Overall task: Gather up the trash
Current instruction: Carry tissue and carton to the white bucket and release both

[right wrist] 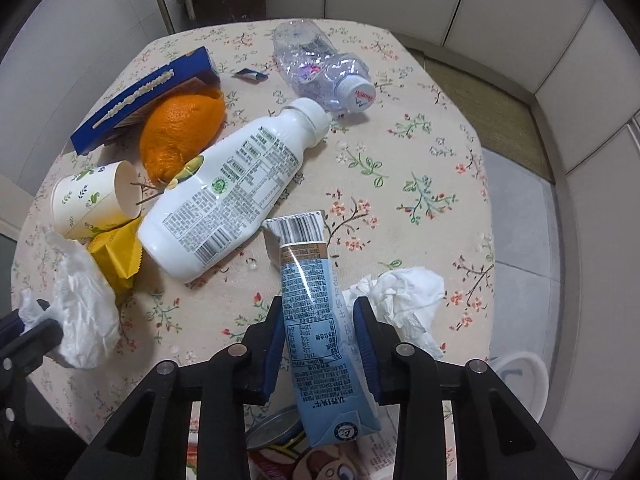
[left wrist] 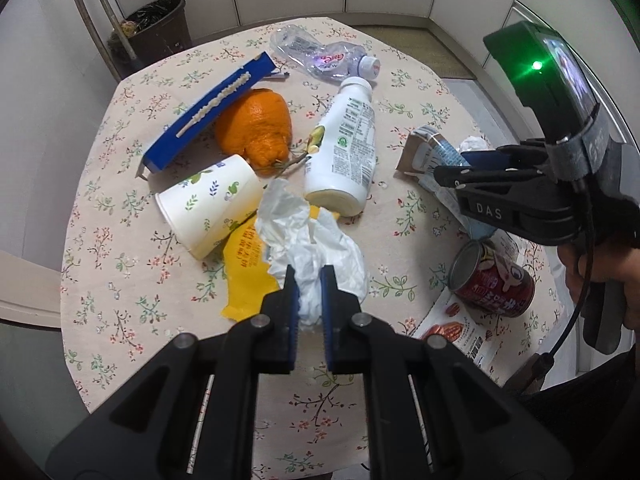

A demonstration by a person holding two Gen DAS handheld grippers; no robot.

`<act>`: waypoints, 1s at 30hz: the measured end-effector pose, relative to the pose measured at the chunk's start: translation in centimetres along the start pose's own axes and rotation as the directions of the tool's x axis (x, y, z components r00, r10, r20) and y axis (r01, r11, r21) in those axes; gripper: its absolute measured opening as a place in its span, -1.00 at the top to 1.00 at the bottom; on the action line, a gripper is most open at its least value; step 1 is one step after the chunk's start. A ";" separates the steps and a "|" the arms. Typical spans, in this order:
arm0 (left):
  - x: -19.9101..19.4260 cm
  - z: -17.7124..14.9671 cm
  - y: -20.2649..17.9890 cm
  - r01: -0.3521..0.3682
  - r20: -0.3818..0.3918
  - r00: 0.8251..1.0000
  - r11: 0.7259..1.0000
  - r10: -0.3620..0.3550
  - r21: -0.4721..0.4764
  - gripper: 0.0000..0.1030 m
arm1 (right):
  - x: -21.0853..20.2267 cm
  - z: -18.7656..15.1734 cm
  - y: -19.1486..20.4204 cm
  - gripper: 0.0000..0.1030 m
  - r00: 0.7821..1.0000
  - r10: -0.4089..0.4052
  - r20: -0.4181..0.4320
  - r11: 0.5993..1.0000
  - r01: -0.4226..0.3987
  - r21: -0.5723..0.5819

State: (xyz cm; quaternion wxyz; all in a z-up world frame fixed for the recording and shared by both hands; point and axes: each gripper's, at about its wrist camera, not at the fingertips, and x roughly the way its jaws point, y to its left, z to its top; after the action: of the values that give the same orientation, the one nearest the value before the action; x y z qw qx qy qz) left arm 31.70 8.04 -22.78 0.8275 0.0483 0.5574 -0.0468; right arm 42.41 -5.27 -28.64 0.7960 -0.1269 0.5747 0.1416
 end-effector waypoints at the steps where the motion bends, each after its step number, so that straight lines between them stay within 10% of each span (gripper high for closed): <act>1: -0.1 0.0 0.0 -0.001 0.004 1.000 1.000 0.001 -0.001 0.78 | -0.2 0.1 0.1 0.40 1.000 -0.004 0.012 1.000 0.004 -0.001; 15: -5.8 1.6 -5.4 0.086 0.180 0.979 0.993 -0.099 0.077 0.79 | -10.5 -3.0 -6.9 0.56 0.950 0.176 0.257 0.956 -0.227 0.187; 19: -7.3 1.4 -10.0 0.148 0.203 0.962 0.975 -0.181 0.167 0.79 | -14.3 -5.7 -10.8 0.56 0.945 0.113 0.308 0.950 -0.193 0.245; 30: -4.0 0.9 -27.5 0.337 0.030 0.922 0.837 -0.387 0.432 0.79 | -12.0 -15.8 -23.4 0.56 0.996 -0.016 0.084 0.883 -0.025 0.468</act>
State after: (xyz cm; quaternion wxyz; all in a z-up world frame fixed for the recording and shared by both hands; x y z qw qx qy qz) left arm 27.39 -19.19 -19.47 0.8046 0.1154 0.4844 -0.3234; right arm 33.67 -33.69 -21.19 0.8266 0.0769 0.5575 0.0056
